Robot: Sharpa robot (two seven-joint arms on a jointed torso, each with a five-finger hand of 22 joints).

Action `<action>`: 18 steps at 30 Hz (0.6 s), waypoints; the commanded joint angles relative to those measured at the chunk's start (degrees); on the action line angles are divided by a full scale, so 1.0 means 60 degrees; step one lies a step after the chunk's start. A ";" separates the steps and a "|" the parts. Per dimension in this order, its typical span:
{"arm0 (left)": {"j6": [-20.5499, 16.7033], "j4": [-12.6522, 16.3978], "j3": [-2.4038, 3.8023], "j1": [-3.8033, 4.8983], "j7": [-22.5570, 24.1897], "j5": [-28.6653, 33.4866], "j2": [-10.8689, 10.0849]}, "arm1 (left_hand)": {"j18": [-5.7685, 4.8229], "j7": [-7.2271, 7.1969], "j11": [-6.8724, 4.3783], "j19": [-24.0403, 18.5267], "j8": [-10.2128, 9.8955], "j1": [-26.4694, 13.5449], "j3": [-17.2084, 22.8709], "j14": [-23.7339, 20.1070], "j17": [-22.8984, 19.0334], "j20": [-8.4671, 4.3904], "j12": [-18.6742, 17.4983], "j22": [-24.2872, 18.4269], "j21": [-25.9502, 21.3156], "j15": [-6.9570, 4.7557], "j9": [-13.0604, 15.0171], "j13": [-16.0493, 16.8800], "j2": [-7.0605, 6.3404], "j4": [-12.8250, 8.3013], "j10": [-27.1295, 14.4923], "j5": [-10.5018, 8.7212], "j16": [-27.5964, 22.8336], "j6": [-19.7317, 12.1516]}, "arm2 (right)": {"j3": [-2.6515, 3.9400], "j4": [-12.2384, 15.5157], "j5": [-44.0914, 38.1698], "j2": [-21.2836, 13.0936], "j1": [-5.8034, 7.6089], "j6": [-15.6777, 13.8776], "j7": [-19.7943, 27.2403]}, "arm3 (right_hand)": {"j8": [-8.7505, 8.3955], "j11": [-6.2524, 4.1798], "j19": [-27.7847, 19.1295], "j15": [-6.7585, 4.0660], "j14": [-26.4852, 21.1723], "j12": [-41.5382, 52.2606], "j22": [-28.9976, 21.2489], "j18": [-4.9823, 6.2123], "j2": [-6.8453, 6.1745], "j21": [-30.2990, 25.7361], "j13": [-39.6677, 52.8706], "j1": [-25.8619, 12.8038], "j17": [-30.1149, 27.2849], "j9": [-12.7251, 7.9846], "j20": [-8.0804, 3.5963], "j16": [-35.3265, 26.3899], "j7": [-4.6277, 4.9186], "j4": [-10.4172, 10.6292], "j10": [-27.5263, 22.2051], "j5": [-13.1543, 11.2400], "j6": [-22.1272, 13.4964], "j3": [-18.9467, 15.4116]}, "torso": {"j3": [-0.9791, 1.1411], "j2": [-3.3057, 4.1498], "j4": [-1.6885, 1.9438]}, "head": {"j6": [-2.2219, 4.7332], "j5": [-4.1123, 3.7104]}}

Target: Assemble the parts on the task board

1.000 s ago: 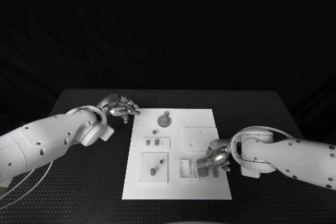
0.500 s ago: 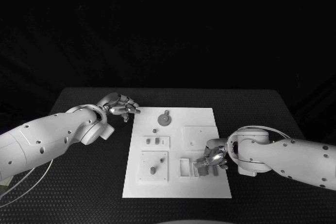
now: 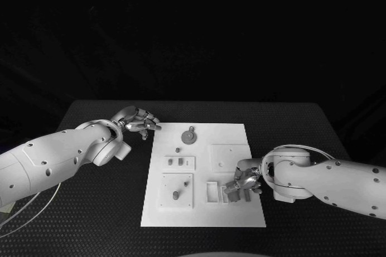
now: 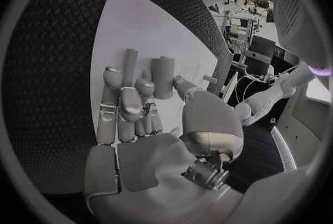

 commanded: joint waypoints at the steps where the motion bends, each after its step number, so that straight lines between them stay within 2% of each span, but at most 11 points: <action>1: 0.0104 0.0030 0.0005 0.0004 0.0054 0.0017 0.0001 | 0.0766 0.0066 0.0082 0.0073 0.0058 -0.0102 0.0003 0.0076 0.0015 -0.0015 0.0062 0.0018 -0.0065 -0.0004 -0.0010 0.0011 0.0029 0.0039 -0.0149 -0.0035 -0.0057 -0.0014 | -0.0027 0.0143 -0.0078 -0.0139 -0.0037 -0.0399 0.0032 | 0.0026 -0.0010 -0.0038 -0.0083 0.0012 0.0012 0.0195 0.0248 0.0331 0.0038 0.0008 -0.0096 -0.0029 0.0025 0.0016 0.0060 -0.0010 -0.0719 0.0109 -0.0004 0.0106 0.0396 | -0.0003 -0.0001 -0.0004 | 0.0002 0.0005; 2: 0.0104 0.0027 0.0004 0.0004 0.0049 0.0017 0.0000 | 0.0766 0.0066 0.0081 0.0073 0.0059 -0.0102 0.0004 0.0076 0.0015 -0.0016 0.0063 0.0018 -0.0066 -0.0004 -0.0010 0.0011 0.0029 0.0040 -0.0149 -0.0035 -0.0057 -0.0013 | -0.0025 0.0224 0.0068 -0.0212 -0.0002 -0.0453 0.0034 | -0.0001 -0.0017 -0.0026 -0.0092 0.0017 0.0003 0.0191 0.0248 0.0410 0.0038 0.0009 -0.0306 -0.0043 0.0030 0.0017 0.0066 -0.0019 -0.0943 0.0129 -0.0003 0.0157 0.0486 | -0.0003 0.0000 -0.0005 | -0.0002 0.0008; 5: 0.0110 0.0028 0.0004 0.0004 0.0047 0.0017 0.0002 | 0.0766 0.0066 0.0081 0.0074 0.0060 -0.0102 0.0004 0.0076 0.0015 -0.0016 0.0064 0.0019 -0.0067 -0.0004 -0.0010 0.0012 0.0029 0.0040 -0.0150 -0.0035 -0.0057 -0.0013 | -0.0022 0.0354 0.0375 -0.0294 0.0183 -0.0587 0.0039 | -0.0044 -0.0022 -0.0004 -0.0099 0.0023 -0.0005 0.0187 0.0248 0.0504 0.0037 0.0014 -0.0599 -0.0065 0.0039 0.0020 0.0072 -0.0028 -0.1265 0.0157 -0.0004 0.0212 0.0660 | 0.0000 0.0001 -0.0010 | 0.0008 0.0013; 6: 0.0110 0.0026 0.0004 0.0004 0.0047 0.0017 0.0006 | 0.0767 0.0066 0.0081 0.0074 0.0060 -0.0102 0.0004 0.0076 0.0015 -0.0016 0.0064 0.0019 -0.0067 -0.0004 -0.0010 0.0012 0.0029 0.0040 -0.0150 -0.0035 -0.0057 -0.0013 | -0.0022 0.0395 0.0461 -0.0315 0.0232 -0.0627 0.0041 | -0.0083 -0.0024 0.0014 -0.0099 0.0024 -0.0017 0.0186 0.0248 0.0552 0.0036 0.0017 -0.0857 -0.0083 0.0047 0.0029 0.0075 -0.0027 -0.1512 0.0170 -0.0019 0.0241 0.0800 | 0.0000 0.0001 -0.0010 | 0.0008 0.0013; 9: 0.0112 0.0028 0.0004 0.0004 0.0047 0.0017 0.0012 | 0.0767 0.0065 0.0081 0.0074 0.0061 -0.0101 0.0005 0.0076 0.0016 -0.0016 0.0065 0.0021 -0.0068 -0.0004 -0.0010 0.0012 0.0029 0.0040 -0.0150 -0.0035 -0.0057 -0.0013 | -0.0020 0.0518 0.0752 -0.0350 0.0396 -0.0737 0.0043 | -0.0115 -0.0022 0.0037 -0.0103 0.0033 -0.0021 0.0187 0.0248 0.0667 0.0037 0.0025 -0.1045 -0.0100 0.0066 0.0026 0.0085 -0.0033 -0.1818 0.0190 -0.0008 0.0276 0.1008 | -0.0002 -0.0002 -0.0008 | 0.0012 0.0002; 14: 0.0112 0.0023 0.0004 0.0004 0.0045 0.0017 0.0031 | 0.0767 0.0065 0.0081 0.0074 0.0063 -0.0101 0.0005 0.0076 0.0016 -0.0017 0.0066 0.0022 -0.0069 -0.0005 -0.0011 0.0012 0.0028 0.0041 -0.0151 -0.0036 -0.0057 -0.0012 | -0.0007 0.0614 0.1383 -0.0321 0.0559 -0.0889 0.0053 | -0.0158 -0.0019 0.0065 -0.0097 0.0042 -0.0034 0.0186 0.0248 0.0741 0.0037 0.0030 -0.1325 -0.0123 0.0089 0.0037 0.0092 -0.0028 -0.2123 0.0208 -0.0011 0.0304 0.1207 | -0.0001 -0.0001 0.0006 | 0.0025 -0.0006; 18: 0.0114 0.0011 0.0003 0.0004 0.0039 0.0017 0.0034 | 0.0768 0.0064 0.0080 0.0074 0.0065 -0.0101 0.0005 0.0076 0.0017 -0.0017 0.0067 0.0024 -0.0070 -0.0005 -0.0011 0.0012 0.0028 0.0041 -0.0152 -0.0036 -0.0057 -0.0011 | -0.0007 0.0585 0.2097 -0.0223 0.0580 -0.0916 0.0056 | -0.0183 -0.0015 0.0080 -0.0096 0.0045 -0.0044 0.0184 0.0248 0.0732 0.0033 0.0030 -0.1506 -0.0137 0.0100 0.0042 0.0093 -0.0028 -0.2213 0.0215 -0.0007 0.0314 0.1296 | -0.0001 -0.0003 0.0024 | 0.0005 0.0003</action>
